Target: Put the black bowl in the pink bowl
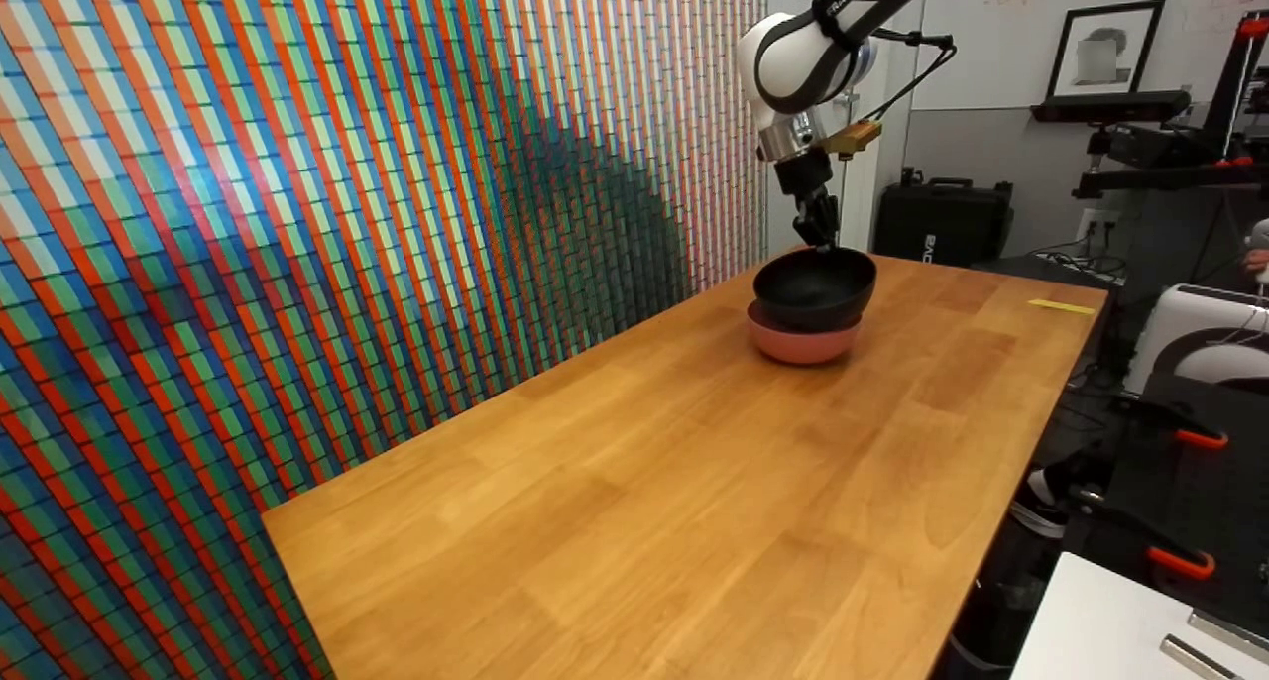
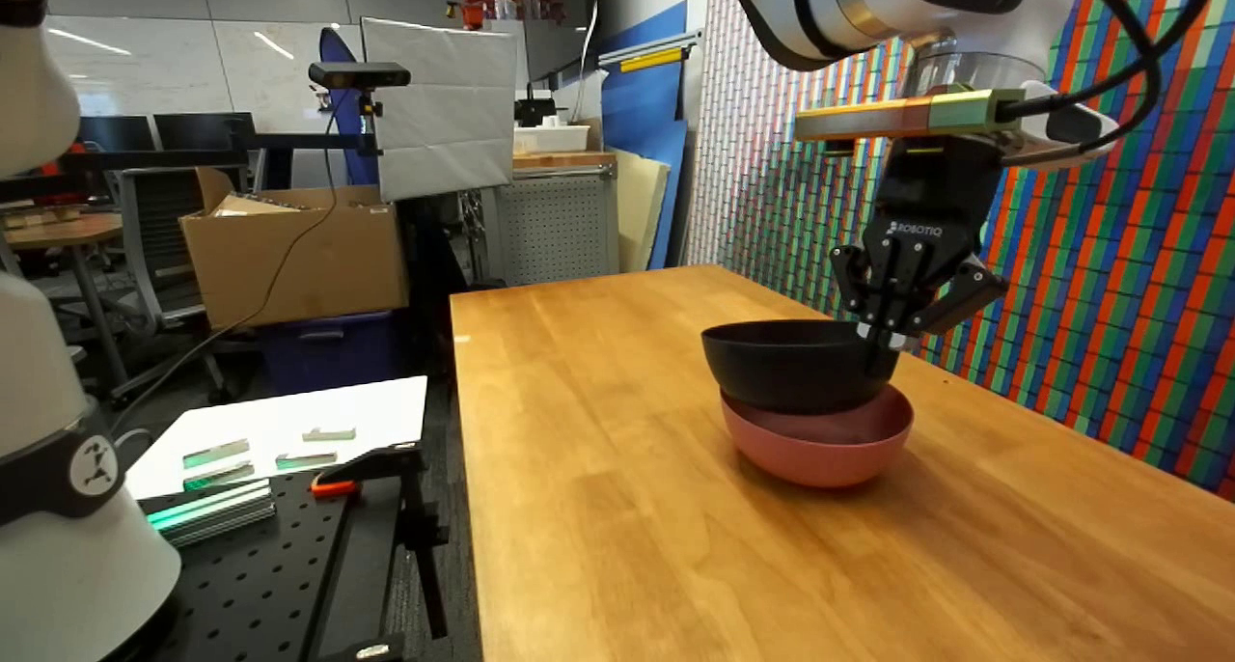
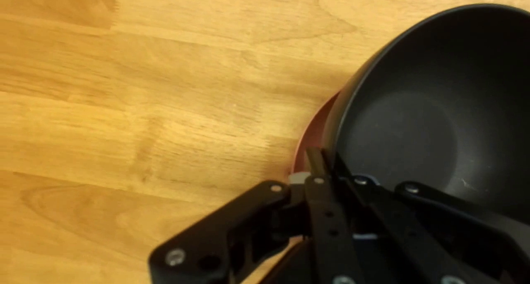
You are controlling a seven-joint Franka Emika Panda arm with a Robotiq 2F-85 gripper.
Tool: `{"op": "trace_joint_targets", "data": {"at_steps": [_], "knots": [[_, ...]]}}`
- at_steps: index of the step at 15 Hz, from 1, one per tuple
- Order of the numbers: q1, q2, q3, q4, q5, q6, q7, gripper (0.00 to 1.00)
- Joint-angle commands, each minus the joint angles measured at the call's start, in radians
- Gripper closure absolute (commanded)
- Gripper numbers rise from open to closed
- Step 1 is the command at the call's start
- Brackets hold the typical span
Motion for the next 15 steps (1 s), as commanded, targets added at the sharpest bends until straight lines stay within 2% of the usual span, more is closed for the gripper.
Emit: {"op": "trace_joint_targets", "data": {"at_steps": [1, 2, 3, 11, 15], "knots": [[-0.012, -0.011, -0.012, -0.005, 0.023, 0.019, -0.001, 0.7], [-0.014, -0.012, -0.012, -0.006, 0.023, 0.025, -0.002, 0.7], [-0.015, -0.012, -0.012, -0.006, 0.024, 0.029, -0.003, 0.64], [-0.012, -0.056, 0.016, -0.004, 0.069, 0.024, -0.044, 0.02], [0.023, -0.127, 0.044, 0.009, 0.049, -0.007, -0.089, 0.0]]}}
